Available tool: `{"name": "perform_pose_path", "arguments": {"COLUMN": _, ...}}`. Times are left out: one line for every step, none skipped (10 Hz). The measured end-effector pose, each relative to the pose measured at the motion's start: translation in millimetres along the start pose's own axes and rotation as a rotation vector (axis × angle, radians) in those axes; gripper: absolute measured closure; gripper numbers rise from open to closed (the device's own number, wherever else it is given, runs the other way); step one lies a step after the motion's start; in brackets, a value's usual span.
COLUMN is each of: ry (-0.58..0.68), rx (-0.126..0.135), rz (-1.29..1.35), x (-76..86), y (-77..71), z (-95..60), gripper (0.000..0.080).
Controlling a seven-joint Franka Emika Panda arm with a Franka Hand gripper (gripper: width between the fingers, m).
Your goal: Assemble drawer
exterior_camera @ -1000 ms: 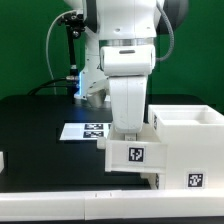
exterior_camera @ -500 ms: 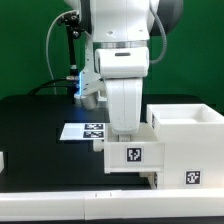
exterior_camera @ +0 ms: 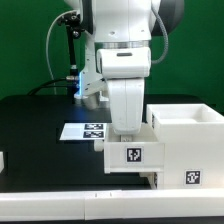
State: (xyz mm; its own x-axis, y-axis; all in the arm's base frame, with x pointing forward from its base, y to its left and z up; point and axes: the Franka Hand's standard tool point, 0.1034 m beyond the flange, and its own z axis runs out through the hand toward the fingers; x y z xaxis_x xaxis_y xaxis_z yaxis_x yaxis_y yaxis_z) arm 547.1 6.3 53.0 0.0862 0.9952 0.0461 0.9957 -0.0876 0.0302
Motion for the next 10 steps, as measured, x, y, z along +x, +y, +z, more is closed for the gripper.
{"name": "perform_pose_path", "arguments": {"ry": 0.003, "rx": -0.010, "rz": 0.009, "x": 0.3, "y": -1.1, "z": 0.8, "gripper": 0.0761}}
{"name": "perform_pose_path", "arguments": {"ry": 0.003, "rx": -0.009, "rz": 0.013, "x": -0.1, "y": -1.2, "z": 0.7, "gripper": 0.0761}}
{"name": "perform_pose_path", "arguments": {"ry": 0.007, "rx": -0.011, "rz": 0.026, "x": -5.6, "y": -1.8, "z": 1.1, "gripper": 0.0761}}
{"name": "perform_pose_path", "arguments": {"ry": 0.007, "rx": -0.012, "rz": 0.025, "x": -5.7, "y": -1.6, "z": 1.1, "gripper": 0.0761}}
{"name": "perform_pose_path", "arguments": {"ry": 0.007, "rx": -0.012, "rz": 0.024, "x": -5.0, "y": -1.6, "z": 1.1, "gripper": 0.0761}}
{"name": "perform_pose_path", "arguments": {"ry": 0.007, "rx": -0.012, "rz": 0.025, "x": -5.7, "y": -1.5, "z": 1.1, "gripper": 0.0761}}
{"name": "perform_pose_path", "arguments": {"ry": 0.006, "rx": -0.012, "rz": 0.025, "x": -5.9, "y": -1.5, "z": 1.2, "gripper": 0.0761}}
{"name": "perform_pose_path", "arguments": {"ry": 0.005, "rx": -0.014, "rz": 0.021, "x": -5.4, "y": -1.5, "z": 0.4, "gripper": 0.0761}}
{"name": "perform_pose_path", "arguments": {"ry": 0.000, "rx": -0.024, "rz": 0.000, "x": -1.8, "y": -2.0, "z": -3.0, "gripper": 0.0761}}
{"name": "perform_pose_path", "arguments": {"ry": -0.003, "rx": -0.025, "rz": -0.012, "x": 1.2, "y": -3.4, "z": -3.3, "gripper": 0.0761}}
